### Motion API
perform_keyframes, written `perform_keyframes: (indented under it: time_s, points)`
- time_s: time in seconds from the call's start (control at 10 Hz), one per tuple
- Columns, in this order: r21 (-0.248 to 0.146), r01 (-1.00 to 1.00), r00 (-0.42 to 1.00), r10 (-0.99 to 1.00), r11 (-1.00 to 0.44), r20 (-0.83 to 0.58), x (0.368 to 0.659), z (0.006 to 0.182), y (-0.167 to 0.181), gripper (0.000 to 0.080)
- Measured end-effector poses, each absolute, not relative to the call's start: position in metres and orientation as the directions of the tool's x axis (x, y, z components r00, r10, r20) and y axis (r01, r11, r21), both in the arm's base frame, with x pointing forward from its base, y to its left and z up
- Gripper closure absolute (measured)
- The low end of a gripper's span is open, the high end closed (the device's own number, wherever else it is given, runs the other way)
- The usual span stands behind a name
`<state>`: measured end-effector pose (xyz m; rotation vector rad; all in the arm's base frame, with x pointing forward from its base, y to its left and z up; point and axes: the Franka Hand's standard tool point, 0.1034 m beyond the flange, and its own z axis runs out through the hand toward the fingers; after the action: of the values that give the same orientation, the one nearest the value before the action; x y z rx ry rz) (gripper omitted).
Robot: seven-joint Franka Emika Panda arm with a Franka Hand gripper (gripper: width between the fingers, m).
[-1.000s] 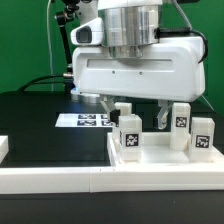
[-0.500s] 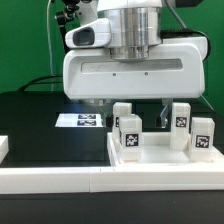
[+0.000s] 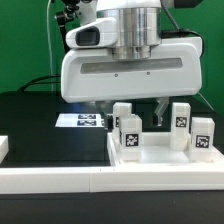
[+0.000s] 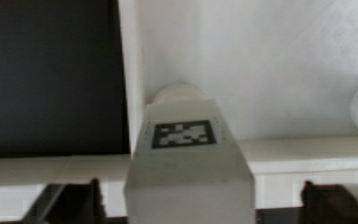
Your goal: Assemble square table
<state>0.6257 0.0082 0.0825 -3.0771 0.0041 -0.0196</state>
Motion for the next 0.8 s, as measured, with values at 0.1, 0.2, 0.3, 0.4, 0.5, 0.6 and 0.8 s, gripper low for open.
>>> perform_keyframes:
  time_s: [0.1,0.2,0.3,0.4,0.5,0.6,0.8]
  points:
    - [-0.064,-0.002,1.000,-0.003,-0.998,0.013,0.6257,0.0825,0.0082,0.0423]
    - [-0.063,-0.003,1.000,-0.004,-0.998,0.013,0.6257,0.0826,0.0072,0.0509]
    - [-0.063,-0.004,1.000,-0.004,-0.998,0.013,0.6257,0.0825,0.0069,0.0509]
    - [-0.064,-0.012,1.000,-0.013,-0.998,0.012,0.6257,0.0825,0.0068,0.0509]
    - [-0.064,-0.037,0.999,-0.037,-0.997,0.011,0.6257,0.0825,0.0068,0.0509]
    - [-0.064,-0.035,0.999,-0.036,-0.997,0.011,0.6257,0.0825,0.0066,0.0509]
    - [-0.066,-0.179,0.984,-0.180,-0.982,0.001,0.6257,0.0824,0.0066,0.0509]
